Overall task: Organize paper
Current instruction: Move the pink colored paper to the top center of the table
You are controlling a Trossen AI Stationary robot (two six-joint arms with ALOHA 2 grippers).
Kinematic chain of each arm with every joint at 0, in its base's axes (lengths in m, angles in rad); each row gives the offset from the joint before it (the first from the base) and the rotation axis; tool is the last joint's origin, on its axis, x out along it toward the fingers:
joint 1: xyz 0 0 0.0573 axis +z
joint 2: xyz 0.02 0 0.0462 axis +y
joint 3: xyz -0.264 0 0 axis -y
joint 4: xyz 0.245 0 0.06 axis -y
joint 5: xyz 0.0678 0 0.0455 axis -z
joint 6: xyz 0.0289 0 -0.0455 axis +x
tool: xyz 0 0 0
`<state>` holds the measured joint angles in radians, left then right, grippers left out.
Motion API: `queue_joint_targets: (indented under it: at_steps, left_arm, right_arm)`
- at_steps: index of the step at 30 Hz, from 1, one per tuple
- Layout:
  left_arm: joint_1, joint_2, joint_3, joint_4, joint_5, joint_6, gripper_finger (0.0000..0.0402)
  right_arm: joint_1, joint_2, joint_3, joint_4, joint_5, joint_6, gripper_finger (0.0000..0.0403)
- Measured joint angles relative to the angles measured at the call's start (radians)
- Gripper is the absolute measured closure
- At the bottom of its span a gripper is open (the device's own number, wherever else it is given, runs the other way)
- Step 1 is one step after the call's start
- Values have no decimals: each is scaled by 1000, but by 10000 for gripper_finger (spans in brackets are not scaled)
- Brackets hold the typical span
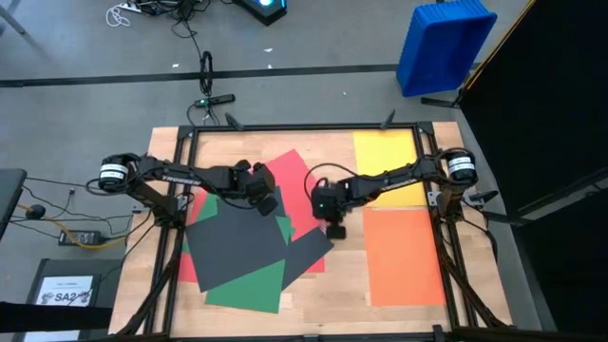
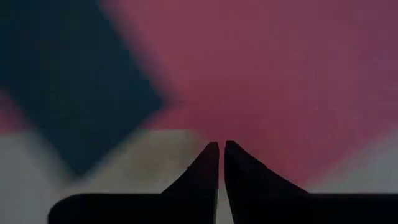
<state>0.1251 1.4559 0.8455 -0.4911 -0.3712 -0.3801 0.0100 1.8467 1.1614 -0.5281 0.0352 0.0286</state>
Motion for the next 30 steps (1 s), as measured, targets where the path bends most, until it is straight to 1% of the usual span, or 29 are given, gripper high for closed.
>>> queue_joint_targets:
  at_steps: [1,3,6,11,13,16,18,20,24,30]
  left_arm:
    - [28,0,5,0,31,32,402]
    - [95,0,9,-3,93,60,402]
    - [200,0,9,14,175,63,402]
    - [326,0,7,74,285,63,402]
    - [343,0,7,82,320,63,402]
    - [342,0,7,76,334,63,402]
    - [331,0,2,85,335,63,402]
    - [326,0,-8,86,335,64,402]
    - [325,0,-41,131,344,63,402]
    - [325,34,-72,172,379,51,402]
  right_arm:
    - [-6,0,0,-10,66,2,399]
    - [-19,0,0,-27,135,-16,390]
    - [-40,-1,0,-27,152,-29,367]
    - [-94,-1,0,-48,147,30,313]
    - [-126,-1,0,-51,104,48,291]
    - [-169,-2,-7,-40,-1,55,260]
    - [-189,-2,-19,-41,-33,50,242]
    - [-201,-2,-30,-44,-40,42,228]
    - [-214,-4,-55,-36,-66,48,209]
    - [-229,-4,-91,46,-216,102,193]
